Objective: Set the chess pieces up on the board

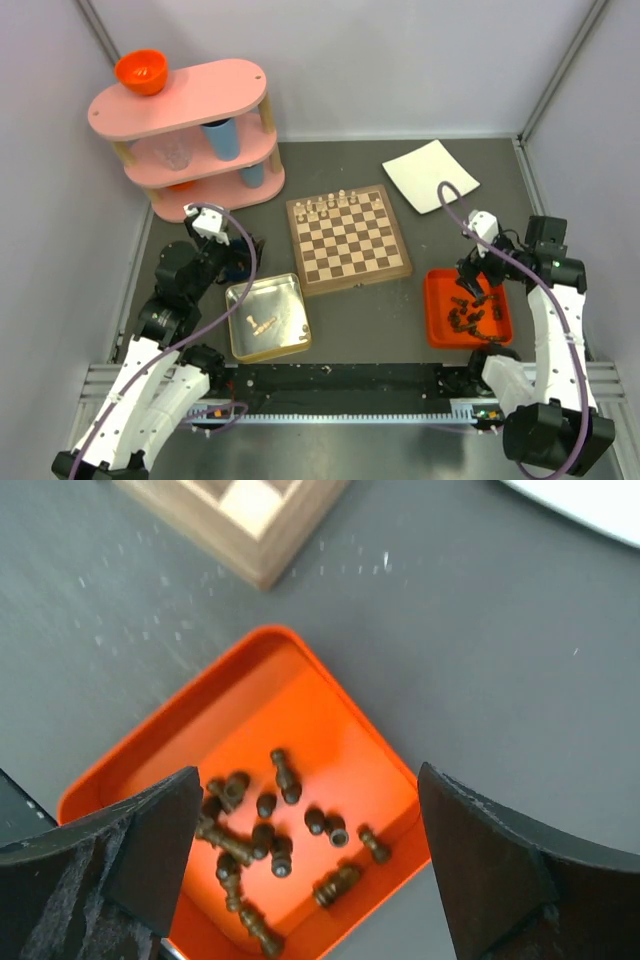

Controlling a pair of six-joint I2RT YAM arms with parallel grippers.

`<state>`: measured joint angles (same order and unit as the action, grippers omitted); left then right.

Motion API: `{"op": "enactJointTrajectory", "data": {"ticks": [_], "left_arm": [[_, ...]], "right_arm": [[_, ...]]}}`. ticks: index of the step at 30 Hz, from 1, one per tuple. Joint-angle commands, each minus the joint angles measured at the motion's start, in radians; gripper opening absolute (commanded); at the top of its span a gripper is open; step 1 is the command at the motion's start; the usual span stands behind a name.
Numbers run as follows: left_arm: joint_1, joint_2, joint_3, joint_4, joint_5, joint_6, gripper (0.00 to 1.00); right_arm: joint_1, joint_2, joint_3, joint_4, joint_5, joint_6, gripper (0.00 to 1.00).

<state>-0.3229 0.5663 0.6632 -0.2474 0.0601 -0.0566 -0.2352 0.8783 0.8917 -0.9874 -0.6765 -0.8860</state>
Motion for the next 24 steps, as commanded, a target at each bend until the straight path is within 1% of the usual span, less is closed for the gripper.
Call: {"op": "enactJointTrajectory", "data": {"ticks": [1,4,6,10,13,16,21,24], "left_arm": [[-0.004,0.014,0.003,0.036,0.007,0.008,0.99],[-0.004,0.018,0.001,0.037,0.003,0.011,0.99],[-0.004,0.026,0.003,0.036,0.001,0.012,0.99],[-0.004,0.033,0.003,0.036,0.004,0.014,0.99],[-0.004,0.035,0.003,0.034,0.004,0.015,0.99],[-0.004,0.032,0.001,0.036,0.003,0.015,0.99],[-0.004,0.033,0.003,0.036,0.004,0.015,0.99],[-0.004,0.035,0.003,0.034,0.006,0.015,0.99]], "right_arm": [[-0.004,-0.01,-0.065,-0.057,0.155,-0.172,0.85],[-0.004,0.027,-0.112,-0.056,0.181,-0.189,0.72],[-0.004,0.051,-0.129,-0.048,0.198,-0.206,0.67],[-0.003,0.123,-0.186,0.033,0.247,-0.208,0.52],[-0.004,0.165,-0.198,0.084,0.273,-0.2,0.44],[-0.004,0.197,-0.212,0.104,0.282,-0.223,0.42],[-0.003,0.218,-0.235,0.136,0.272,-0.252,0.41],[0.005,0.243,-0.238,0.151,0.264,-0.258,0.38]]}}
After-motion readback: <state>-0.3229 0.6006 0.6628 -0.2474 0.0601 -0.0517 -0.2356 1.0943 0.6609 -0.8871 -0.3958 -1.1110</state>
